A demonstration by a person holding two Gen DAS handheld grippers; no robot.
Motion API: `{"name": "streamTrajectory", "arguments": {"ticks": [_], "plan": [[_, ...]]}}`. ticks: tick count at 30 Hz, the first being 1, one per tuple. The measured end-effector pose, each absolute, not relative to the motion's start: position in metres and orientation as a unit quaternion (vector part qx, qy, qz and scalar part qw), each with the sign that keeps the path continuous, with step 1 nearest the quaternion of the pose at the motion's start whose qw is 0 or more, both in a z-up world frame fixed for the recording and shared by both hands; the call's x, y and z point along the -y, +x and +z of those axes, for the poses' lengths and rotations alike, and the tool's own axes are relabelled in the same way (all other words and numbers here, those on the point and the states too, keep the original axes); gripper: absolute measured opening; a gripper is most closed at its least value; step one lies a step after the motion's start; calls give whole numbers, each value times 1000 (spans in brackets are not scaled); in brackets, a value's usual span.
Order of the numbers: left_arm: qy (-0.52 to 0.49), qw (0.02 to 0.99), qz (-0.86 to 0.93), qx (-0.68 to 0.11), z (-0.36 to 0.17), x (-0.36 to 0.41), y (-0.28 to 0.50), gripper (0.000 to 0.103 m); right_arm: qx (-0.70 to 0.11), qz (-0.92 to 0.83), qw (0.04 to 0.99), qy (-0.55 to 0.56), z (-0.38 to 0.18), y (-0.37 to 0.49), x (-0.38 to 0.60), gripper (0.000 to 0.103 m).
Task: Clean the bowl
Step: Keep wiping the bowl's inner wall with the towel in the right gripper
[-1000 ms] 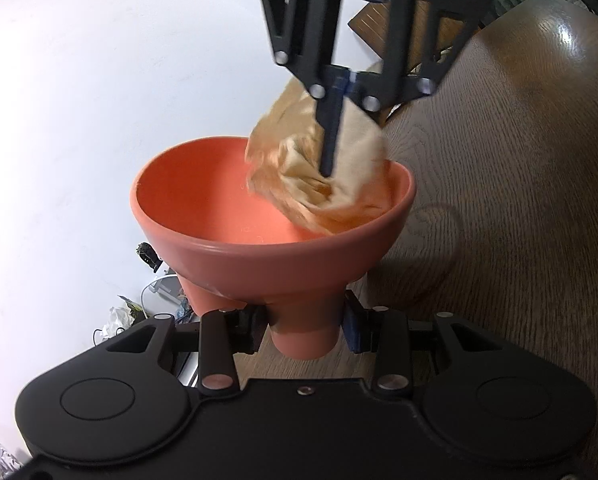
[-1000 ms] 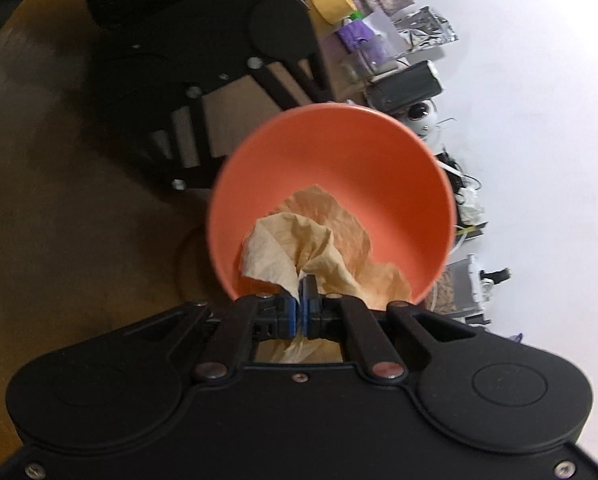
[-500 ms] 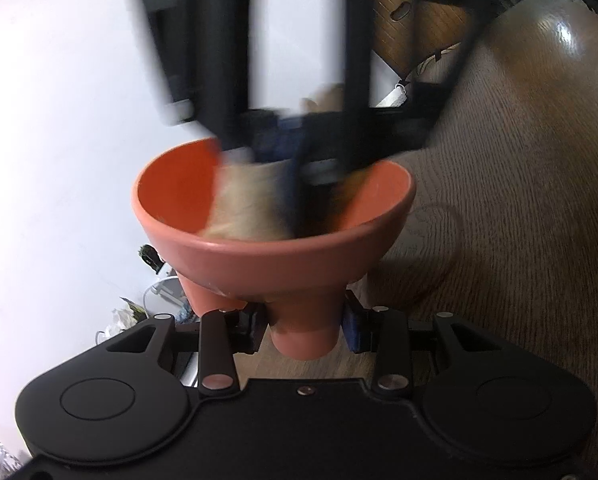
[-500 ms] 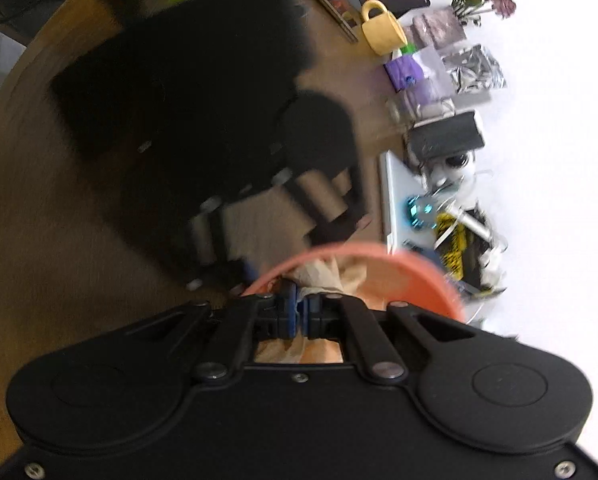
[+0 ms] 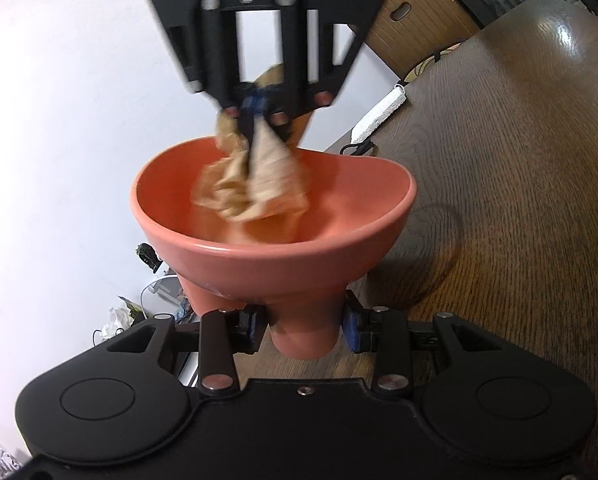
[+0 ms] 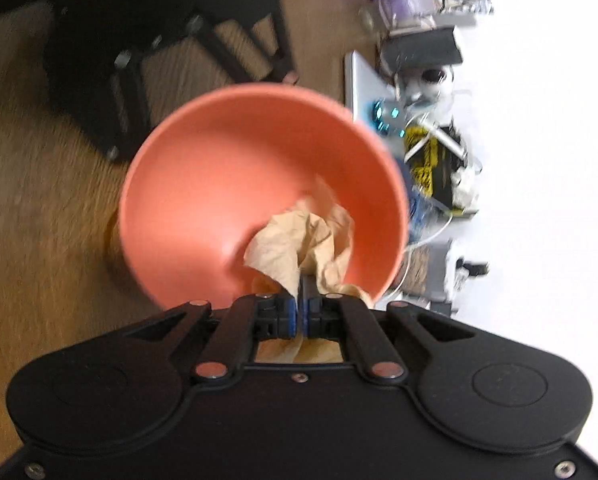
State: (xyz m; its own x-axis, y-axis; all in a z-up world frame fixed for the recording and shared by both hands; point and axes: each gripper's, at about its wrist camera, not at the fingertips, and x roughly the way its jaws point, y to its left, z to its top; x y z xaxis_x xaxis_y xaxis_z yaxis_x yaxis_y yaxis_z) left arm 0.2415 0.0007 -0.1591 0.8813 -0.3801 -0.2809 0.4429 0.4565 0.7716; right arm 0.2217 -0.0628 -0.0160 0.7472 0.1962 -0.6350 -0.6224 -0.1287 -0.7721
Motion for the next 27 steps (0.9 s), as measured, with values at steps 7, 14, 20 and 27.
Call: {"name": "streamTrajectory", "arguments": {"ticks": [7,14,20,27], "plan": [[462,853,-242,-35,-154,-7,259,37,-174,355,626,-672,-35,187,66,3],[461,853,-242,-35,-149,-13,276,37,-115,387,634,-660,-23,170,41,3],[461,853,-242,-36,-143,-20,294,37,-74,339,666,-660,-4,199,36,3],[460,853,-243,-37,-146,-14,280,37,-107,306,667,-671,-6,225,60,3]]}}
